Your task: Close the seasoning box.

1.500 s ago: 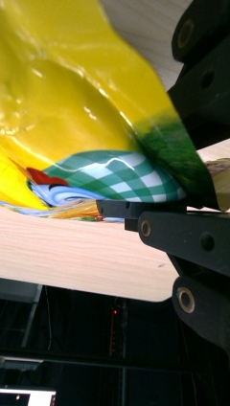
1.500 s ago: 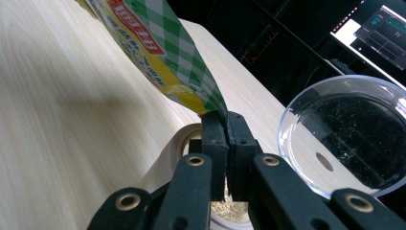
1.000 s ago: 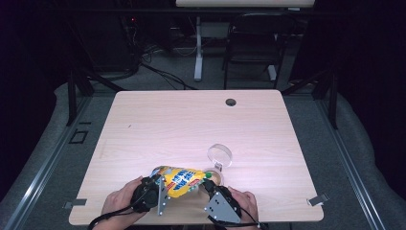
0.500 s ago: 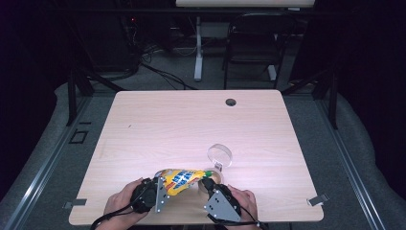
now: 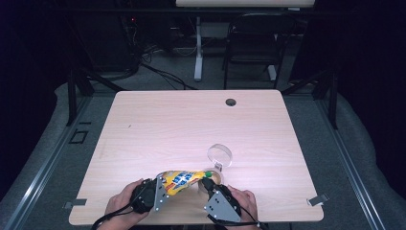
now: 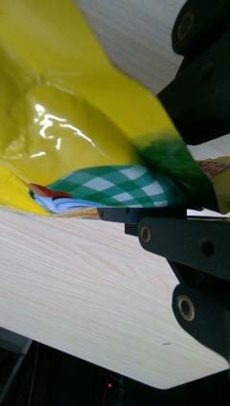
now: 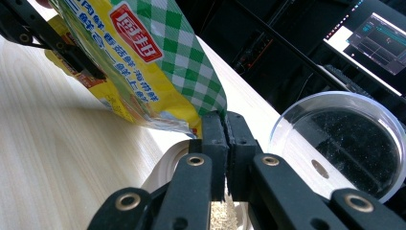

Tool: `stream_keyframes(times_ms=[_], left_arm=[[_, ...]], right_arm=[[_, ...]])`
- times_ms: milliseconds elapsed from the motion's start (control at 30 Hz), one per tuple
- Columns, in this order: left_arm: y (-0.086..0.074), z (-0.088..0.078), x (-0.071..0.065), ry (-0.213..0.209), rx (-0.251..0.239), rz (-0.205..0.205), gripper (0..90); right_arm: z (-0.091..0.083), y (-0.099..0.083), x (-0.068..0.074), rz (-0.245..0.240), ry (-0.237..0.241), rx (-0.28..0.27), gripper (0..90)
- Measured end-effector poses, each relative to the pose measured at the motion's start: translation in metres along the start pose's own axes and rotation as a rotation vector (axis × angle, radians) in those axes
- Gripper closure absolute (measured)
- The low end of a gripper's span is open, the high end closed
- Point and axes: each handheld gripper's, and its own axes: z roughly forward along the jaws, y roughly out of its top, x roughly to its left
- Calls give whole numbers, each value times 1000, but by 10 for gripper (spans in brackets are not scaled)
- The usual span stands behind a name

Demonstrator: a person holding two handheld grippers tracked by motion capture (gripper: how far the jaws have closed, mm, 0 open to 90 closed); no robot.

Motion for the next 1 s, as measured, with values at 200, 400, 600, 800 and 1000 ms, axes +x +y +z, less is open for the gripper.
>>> stream_keyframes(times_ms=[200,400,600,800,1000], left_arm=[[-2,2,2,-14,-3,-29,803],[-3,3,4,-37,-4,-54,825],[-6,5,7,-67,-20,-107,841],[-8,6,10,-92,-35,-154,848],[-10,7,13,-102,-43,-177,849]], right_arm=[[1,0,0,2,11,0,874],[1,-1,1,4,19,2,865],[1,-1,1,10,21,-1,846],[0,-1,1,19,14,-15,802],[-1,-1,1,21,14,-20,739]])
